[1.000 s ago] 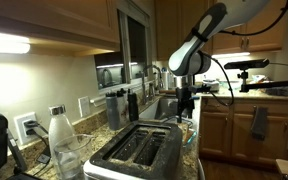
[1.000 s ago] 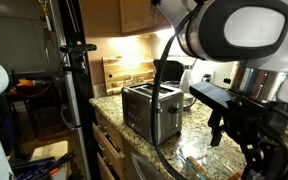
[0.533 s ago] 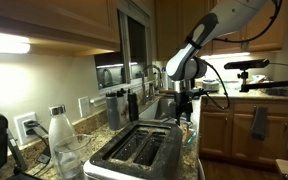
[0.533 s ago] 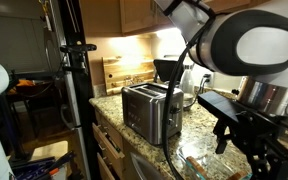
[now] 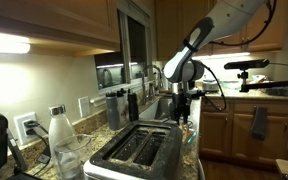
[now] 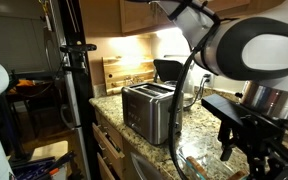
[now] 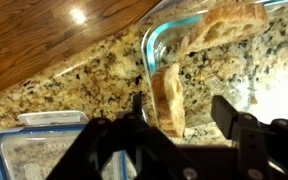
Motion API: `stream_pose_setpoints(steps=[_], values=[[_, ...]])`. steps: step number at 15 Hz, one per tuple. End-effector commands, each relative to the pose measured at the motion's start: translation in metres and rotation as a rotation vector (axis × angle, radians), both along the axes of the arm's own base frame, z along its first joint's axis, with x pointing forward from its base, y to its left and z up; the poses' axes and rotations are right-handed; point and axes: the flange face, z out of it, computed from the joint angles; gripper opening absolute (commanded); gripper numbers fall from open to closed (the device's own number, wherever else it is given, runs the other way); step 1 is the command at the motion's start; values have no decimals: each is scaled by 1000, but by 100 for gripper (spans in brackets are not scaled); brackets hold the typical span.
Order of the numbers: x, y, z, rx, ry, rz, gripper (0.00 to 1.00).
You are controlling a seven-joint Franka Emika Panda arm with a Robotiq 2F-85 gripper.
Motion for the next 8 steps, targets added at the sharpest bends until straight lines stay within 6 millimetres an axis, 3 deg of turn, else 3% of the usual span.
stream_pose_setpoints(steps=[1, 5, 8], values=[[1, -7, 1, 27, -6, -4, 42], [2, -9, 3, 26, -10, -12, 15], [4, -9, 3, 23, -8, -12, 8]])
